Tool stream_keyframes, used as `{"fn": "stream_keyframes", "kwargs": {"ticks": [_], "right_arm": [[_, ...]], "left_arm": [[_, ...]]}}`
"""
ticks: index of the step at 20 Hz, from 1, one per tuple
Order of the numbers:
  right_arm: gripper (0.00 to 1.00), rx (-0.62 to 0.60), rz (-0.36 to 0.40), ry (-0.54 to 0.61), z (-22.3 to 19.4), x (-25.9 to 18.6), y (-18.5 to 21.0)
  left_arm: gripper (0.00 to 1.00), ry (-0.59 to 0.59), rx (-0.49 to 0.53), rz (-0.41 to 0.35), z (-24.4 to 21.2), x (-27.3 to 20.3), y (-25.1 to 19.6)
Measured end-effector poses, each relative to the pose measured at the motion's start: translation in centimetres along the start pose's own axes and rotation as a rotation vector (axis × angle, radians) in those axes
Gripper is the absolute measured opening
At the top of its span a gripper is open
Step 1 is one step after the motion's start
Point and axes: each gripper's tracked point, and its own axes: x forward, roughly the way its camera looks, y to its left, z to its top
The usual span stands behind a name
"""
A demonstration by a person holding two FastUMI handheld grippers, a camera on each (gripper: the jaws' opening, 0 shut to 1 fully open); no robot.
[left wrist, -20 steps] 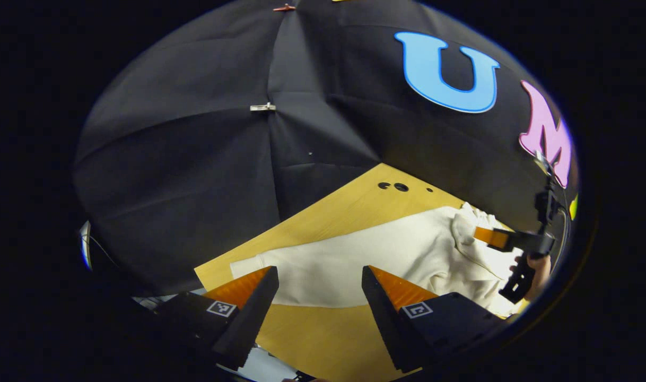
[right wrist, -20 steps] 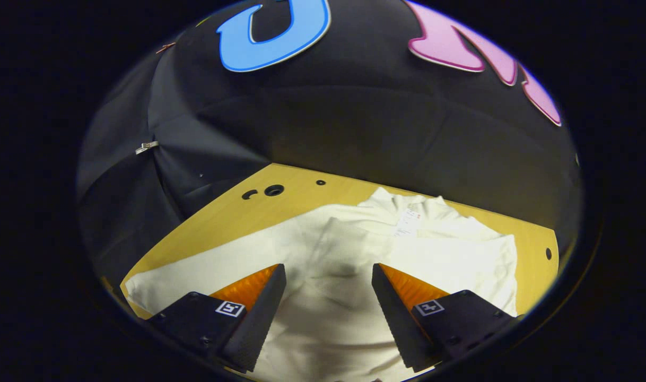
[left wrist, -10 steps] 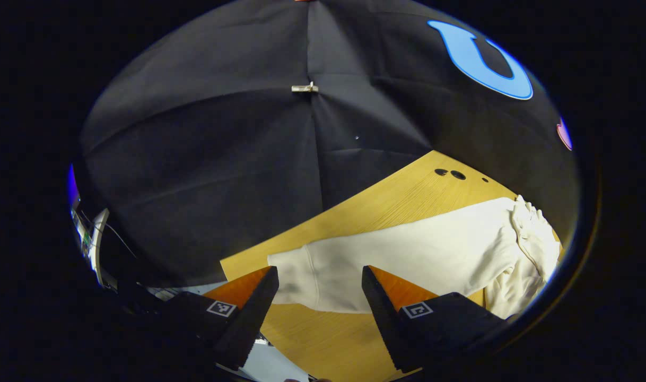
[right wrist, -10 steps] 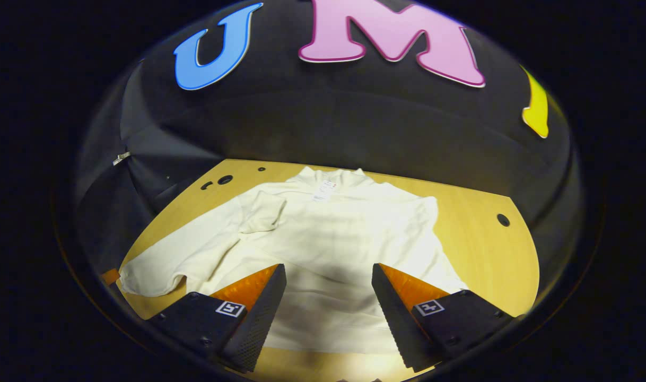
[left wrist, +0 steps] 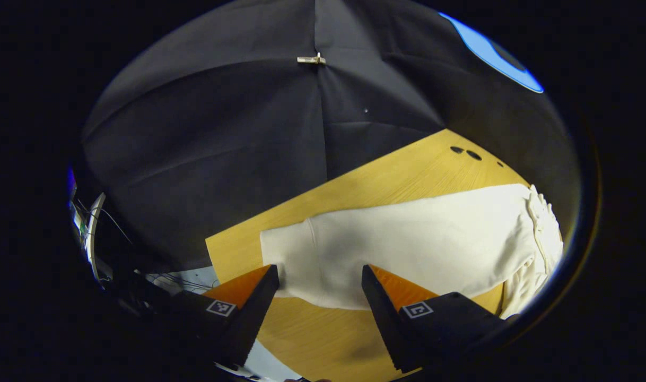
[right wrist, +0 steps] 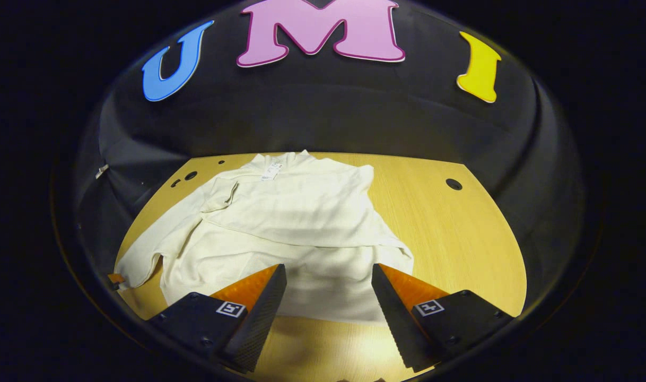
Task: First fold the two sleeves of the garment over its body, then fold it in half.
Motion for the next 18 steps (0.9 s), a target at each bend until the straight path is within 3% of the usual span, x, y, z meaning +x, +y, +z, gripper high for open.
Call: {"fn": "stream_keyframes", "kwargs": {"ticks": [2,5,7,9,10,11,12,13,15,18], "right_arm": [[0.99,-0.002,0.0,0.009,-0.5,-0.1,-0.2],[0.99,-0.02,0.017,0.018,-1.0,-0.5,0.2],[0.99,-0.027,0.038,0.019,-1.2,-0.7,0.7],[0.99,-0.032,0.05,0.021,-1.4,-1.0,0.9],[0.99,-0.031,0.054,0.021,-1.5,-1.1,0.9],[0.99,-0.027,0.058,0.021,-1.5,-1.2,0.9],[0.99,-0.022,0.06,0.022,-1.6,-1.3,0.8],[0.99,-0.018,0.062,0.024,-1.7,-1.5,0.6],[0.99,-0.01,0.059,0.025,-1.7,-1.7,-0.1],[0.99,0.009,0.045,0.018,-1.4,-1.9,-1.6]], "left_arm": [[1.0,-0.03,0.082,-0.019,0.5,0.2,-1.0],[0.87,-0.039,0.107,-0.068,0.6,0.9,-2.2],[0.57,-0.026,0.122,-0.073,0.5,0.6,-3.3],[0.35,-0.019,0.15,-0.078,0.5,0.5,-3.8],[0.34,-0.019,0.164,-0.075,0.6,0.6,-4.0],[0.22,-0.027,0.175,-0.071,0.8,0.4,-4.1],[0.19,-0.044,0.19,-0.062,0.9,0.6,-4.3],[0.07,-0.056,0.221,-0.041,0.9,0.5,-4.5],[0.06,-0.065,0.256,-0.032,1.0,0.3,-4.4],[0.06,-0.043,0.185,-0.089,1.5,0.0,-6.2]]}}
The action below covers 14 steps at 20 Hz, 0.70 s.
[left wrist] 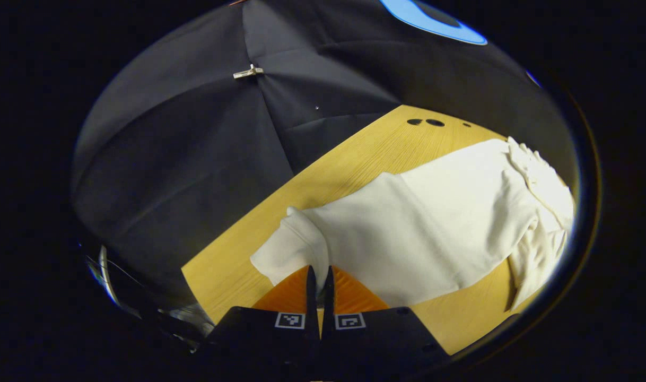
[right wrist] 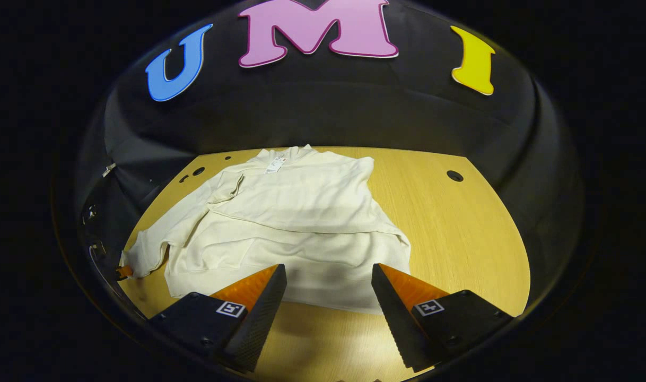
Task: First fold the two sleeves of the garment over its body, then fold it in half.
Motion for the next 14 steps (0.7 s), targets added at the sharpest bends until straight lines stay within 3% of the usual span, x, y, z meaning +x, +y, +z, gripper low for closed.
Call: {"fn": "stream_keyframes", "kwargs": {"ticks": [8,14], "right_arm": [[0.99,0.053,-0.048,-0.019,0.3,-0.1,-4.3],[0.99,0.139,-0.1,-0.03,-0.5,-0.4,-8.6]], "left_arm": [[0.06,-0.101,-0.047,-0.038,5.9,-1.8,-3.3],[0.06,-0.215,0.01,-0.141,13.9,-4.1,-11.2]]}}
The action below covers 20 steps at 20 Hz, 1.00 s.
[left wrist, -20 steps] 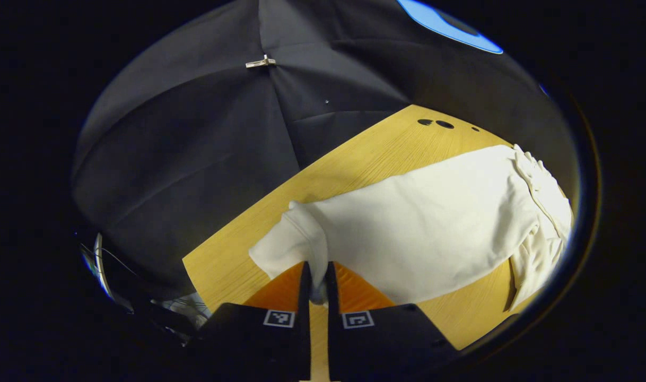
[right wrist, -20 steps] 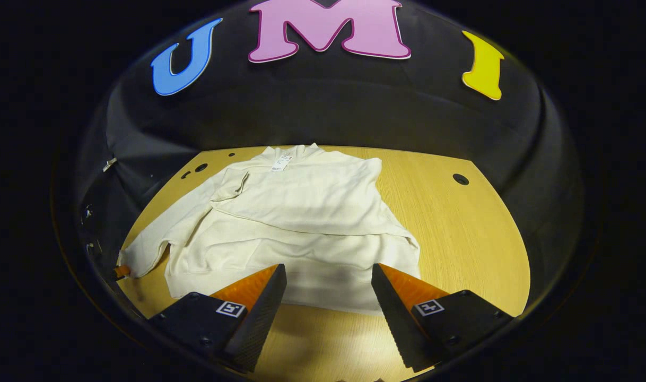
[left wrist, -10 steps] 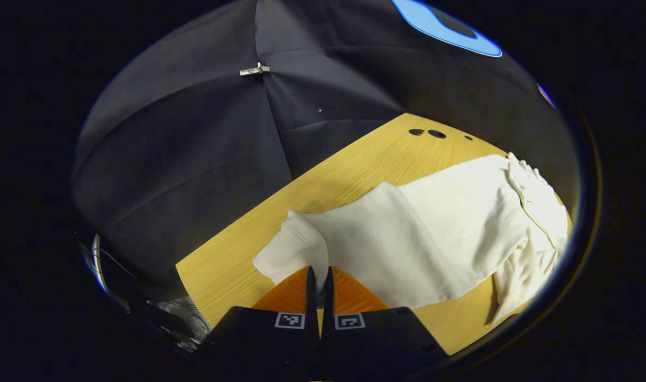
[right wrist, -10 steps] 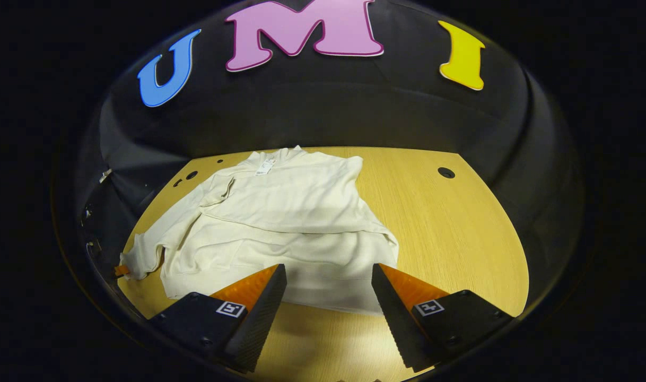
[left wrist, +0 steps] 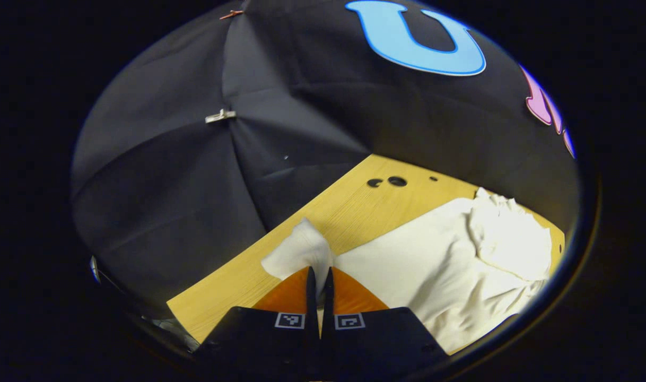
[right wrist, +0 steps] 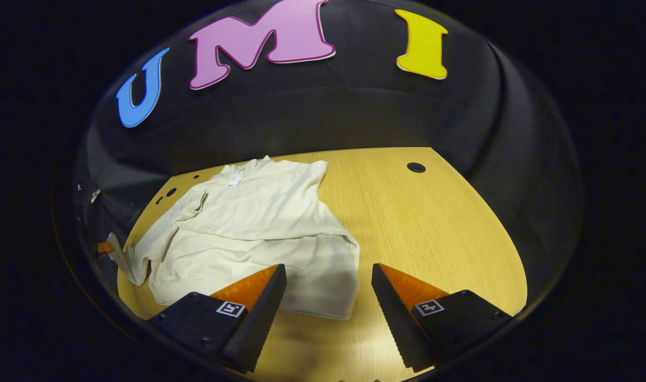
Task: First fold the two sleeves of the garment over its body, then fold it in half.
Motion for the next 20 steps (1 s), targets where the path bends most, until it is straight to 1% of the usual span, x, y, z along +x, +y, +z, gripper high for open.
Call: {"fn": "stream_keyframes", "kwargs": {"ticks": [2,5,9,12,13,14,16,20], "right_arm": [[0.99,0.031,-0.018,0.006,-0.3,-0.2,-1.4],[0.99,0.042,-0.041,-0.015,0.0,-0.5,-3.3],[0.99,0.07,-0.061,-0.015,-0.3,-0.4,-5.2],[0.99,0.092,-0.071,-0.01,-0.5,-0.2,-6.0],[0.99,0.092,-0.076,-0.011,-0.6,-0.1,-6.3],[0.99,0.091,-0.081,-0.009,-0.6,0.0,-6.4],[0.99,0.094,-0.084,-0.004,-0.6,0.2,-6.5],[0.99,0.09,-0.085,0.012,-0.7,0.7,-6.6]], "left_arm": [[0.06,-0.031,-0.006,-0.052,2.5,0.1,-3.3],[0.06,-0.069,0.026,-0.112,5.4,0.4,-7.6],[0.06,-0.078,0.06,-0.175,6.8,0.9,-13.0],[0.06,-0.091,0.117,-0.228,8.5,1.3,-17.2],[0.1,-0.101,0.128,-0.249,9.2,1.3,-18.8],[0.06,-0.109,0.135,-0.275,9.9,1.3,-20.4],[0.06,-0.122,0.16,-0.327,11.1,1.1,-24.2],[0.06,-0.164,0.269,-0.456,12.4,-0.7,-32.5]]}}
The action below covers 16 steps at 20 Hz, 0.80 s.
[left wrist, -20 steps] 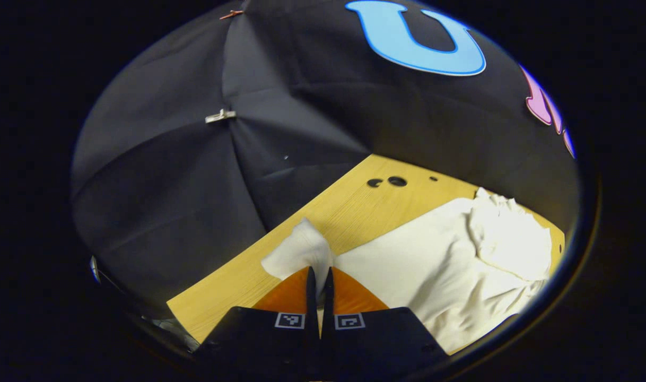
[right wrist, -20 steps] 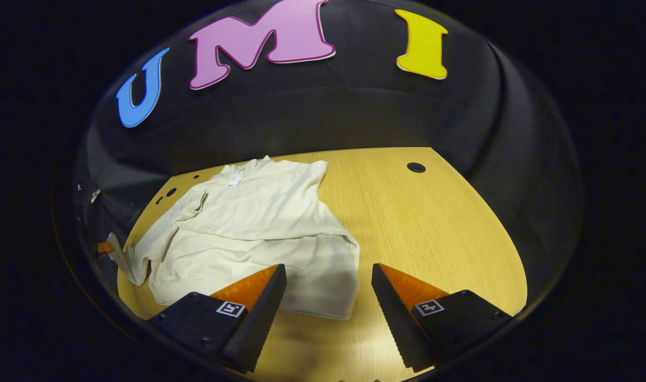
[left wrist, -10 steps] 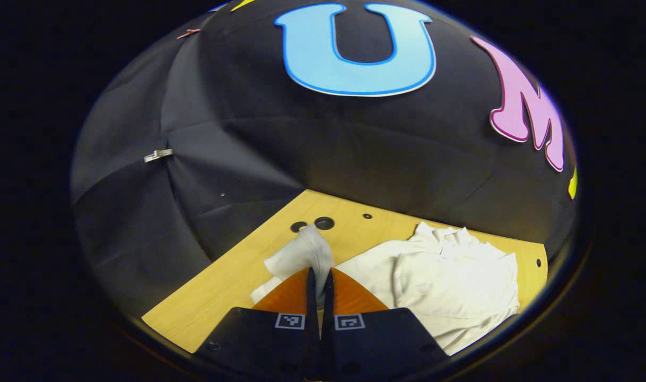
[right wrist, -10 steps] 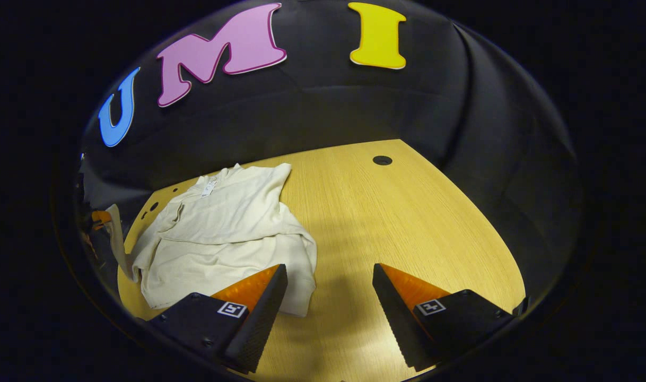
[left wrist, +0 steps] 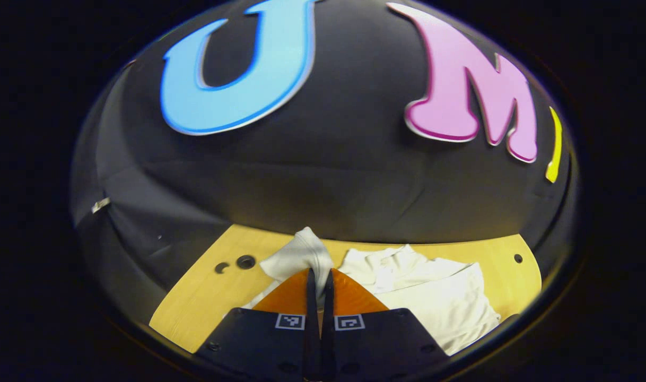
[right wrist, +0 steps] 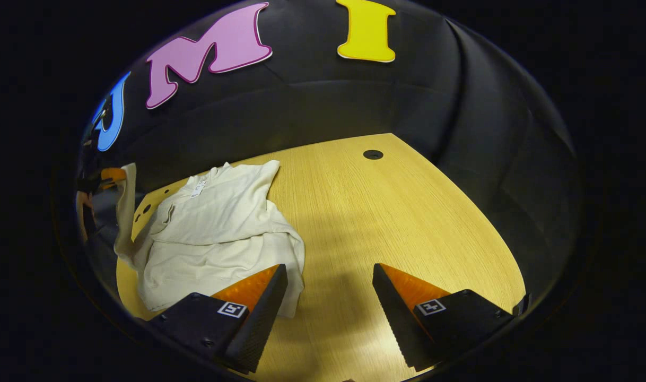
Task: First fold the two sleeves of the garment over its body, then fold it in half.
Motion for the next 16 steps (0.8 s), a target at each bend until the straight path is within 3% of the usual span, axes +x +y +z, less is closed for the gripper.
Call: {"fn": "stream_keyframes", "kwargs": {"ticks": [4,8,16], "right_arm": [[0.99,-0.008,0.002,0.003,0.3,0.5,-0.3],[0.99,-0.005,-0.004,0.008,0.4,0.6,-1.0],[0.99,0.012,-0.015,0.029,-0.4,0.4,-3.7]], "left_arm": [[0.06,-0.009,0.043,-0.156,0.9,1.1,-8.8],[0.06,0.034,0.042,-0.291,-1.0,1.2,-17.0],[0.06,0.146,-0.027,-0.401,-5.7,1.9,-24.9]]}}
